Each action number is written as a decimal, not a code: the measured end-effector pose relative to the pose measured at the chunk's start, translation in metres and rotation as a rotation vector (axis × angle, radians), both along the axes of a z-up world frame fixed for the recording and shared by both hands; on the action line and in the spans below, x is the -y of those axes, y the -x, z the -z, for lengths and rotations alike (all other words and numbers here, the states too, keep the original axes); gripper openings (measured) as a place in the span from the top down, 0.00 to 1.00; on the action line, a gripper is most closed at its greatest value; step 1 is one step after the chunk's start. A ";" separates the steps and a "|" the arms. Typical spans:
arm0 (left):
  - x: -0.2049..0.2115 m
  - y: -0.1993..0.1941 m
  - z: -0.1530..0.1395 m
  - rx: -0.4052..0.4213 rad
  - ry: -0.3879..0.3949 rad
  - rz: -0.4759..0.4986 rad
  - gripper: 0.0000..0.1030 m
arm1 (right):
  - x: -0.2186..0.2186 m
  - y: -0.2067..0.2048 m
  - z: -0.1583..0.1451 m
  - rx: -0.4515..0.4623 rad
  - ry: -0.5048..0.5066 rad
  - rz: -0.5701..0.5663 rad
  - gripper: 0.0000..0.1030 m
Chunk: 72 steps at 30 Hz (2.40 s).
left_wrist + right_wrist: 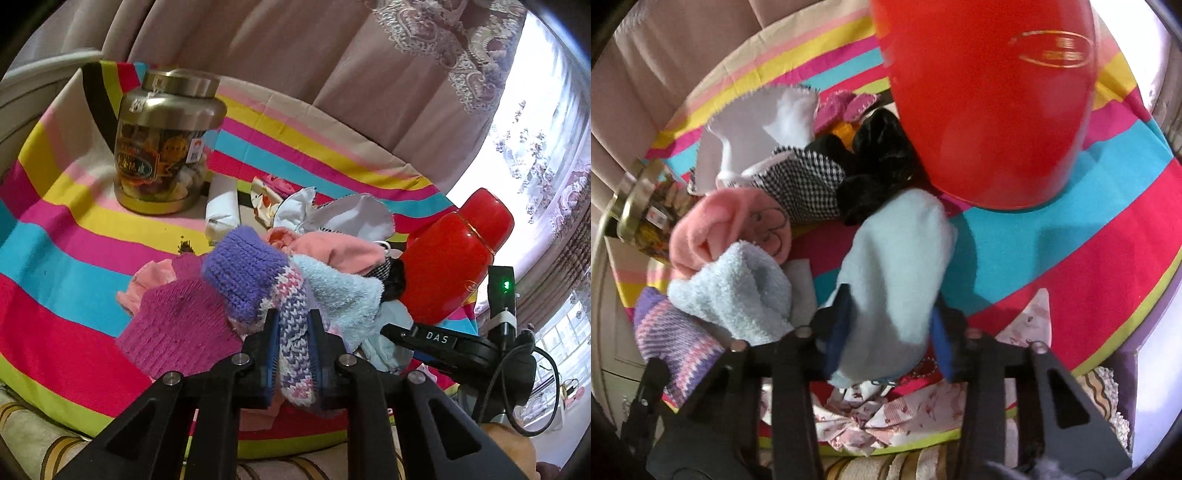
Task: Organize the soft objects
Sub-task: 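Grasp the purple knit sock with the left gripper while the right gripper grasps the light blue fleece sock, then carry both socks into the white box and open both grippers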
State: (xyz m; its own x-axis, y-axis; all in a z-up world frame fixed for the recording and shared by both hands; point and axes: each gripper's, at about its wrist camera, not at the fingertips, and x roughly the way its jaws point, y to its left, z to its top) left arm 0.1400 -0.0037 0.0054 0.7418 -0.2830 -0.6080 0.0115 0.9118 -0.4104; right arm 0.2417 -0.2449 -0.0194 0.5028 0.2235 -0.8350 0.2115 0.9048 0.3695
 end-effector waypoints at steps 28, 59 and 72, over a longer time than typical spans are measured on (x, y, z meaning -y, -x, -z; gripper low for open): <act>0.054 0.049 -0.052 0.115 -0.007 0.088 0.89 | 0.090 0.112 -0.064 0.263 -0.106 0.065 0.83; 0.235 0.088 -0.050 -0.024 0.012 0.527 0.40 | 0.222 0.226 -0.071 0.196 0.284 0.298 0.42; 0.119 0.087 -0.042 -0.037 -0.026 0.261 0.40 | 0.161 0.213 -0.077 0.268 0.245 0.078 0.27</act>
